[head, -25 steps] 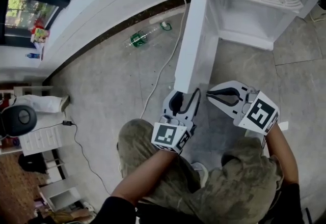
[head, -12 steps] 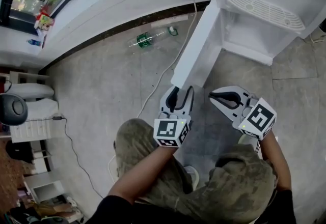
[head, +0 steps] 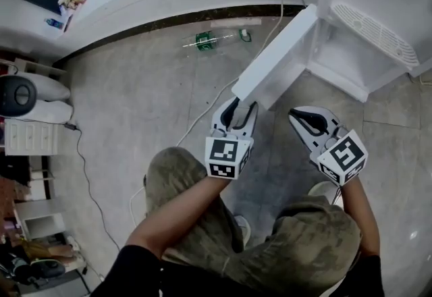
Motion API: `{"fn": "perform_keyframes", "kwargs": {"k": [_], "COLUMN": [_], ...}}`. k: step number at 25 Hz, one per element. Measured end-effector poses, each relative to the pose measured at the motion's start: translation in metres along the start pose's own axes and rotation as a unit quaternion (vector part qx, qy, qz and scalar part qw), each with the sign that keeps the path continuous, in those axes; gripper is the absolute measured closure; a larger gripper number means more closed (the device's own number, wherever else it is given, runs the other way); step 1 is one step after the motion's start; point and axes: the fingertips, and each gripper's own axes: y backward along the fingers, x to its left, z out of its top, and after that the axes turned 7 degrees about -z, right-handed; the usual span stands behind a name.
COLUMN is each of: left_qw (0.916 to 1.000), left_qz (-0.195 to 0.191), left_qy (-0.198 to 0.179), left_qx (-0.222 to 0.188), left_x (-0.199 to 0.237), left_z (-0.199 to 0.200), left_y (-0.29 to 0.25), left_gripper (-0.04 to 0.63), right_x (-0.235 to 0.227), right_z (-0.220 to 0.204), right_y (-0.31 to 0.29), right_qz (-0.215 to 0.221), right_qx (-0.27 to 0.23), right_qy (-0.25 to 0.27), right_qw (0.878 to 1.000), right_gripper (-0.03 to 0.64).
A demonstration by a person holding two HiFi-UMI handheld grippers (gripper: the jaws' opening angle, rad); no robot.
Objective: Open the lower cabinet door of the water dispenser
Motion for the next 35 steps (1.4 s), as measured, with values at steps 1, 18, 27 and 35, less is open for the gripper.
{"fn": "perform_keyframes", "kwargs": {"k": [1,18,27,35], "left_qw": [1.0,0.9961,0.9897,0.9819], "left_qz": [-0.001,0.051,0.077,0.119], "left_qy": [-0.001,0.073,0.121,0.145], "left_qx": [0.008,-0.004,-0.009,-0.026], "left_x": [0.001,0.047,0.064,0.081], "left_z": [0.0,0.01,0.011,0.018], "left_y": [0.0,-0.01,-0.021,-0.031], "left_gripper": [0.425,0.443,0.451,0.466], "right_x": [0.001,-0.027,-0.017,-0.005], "right_z": [0.001,0.036,0.05,0.058], "right_y": [-0.002,-0.013,-0.023,-0.035], "right_qz": [0.0,-0.058,-0.084,-0.047], "right_qx": [0.004,-0.014,0.014,0.044], "right_qy": [0.014,-0.118,-0.098,-0.09], "right_qw": [1.0,0.991,0.992,0.994], "right_gripper": [0.604,0.605,0.605,0.616]}}
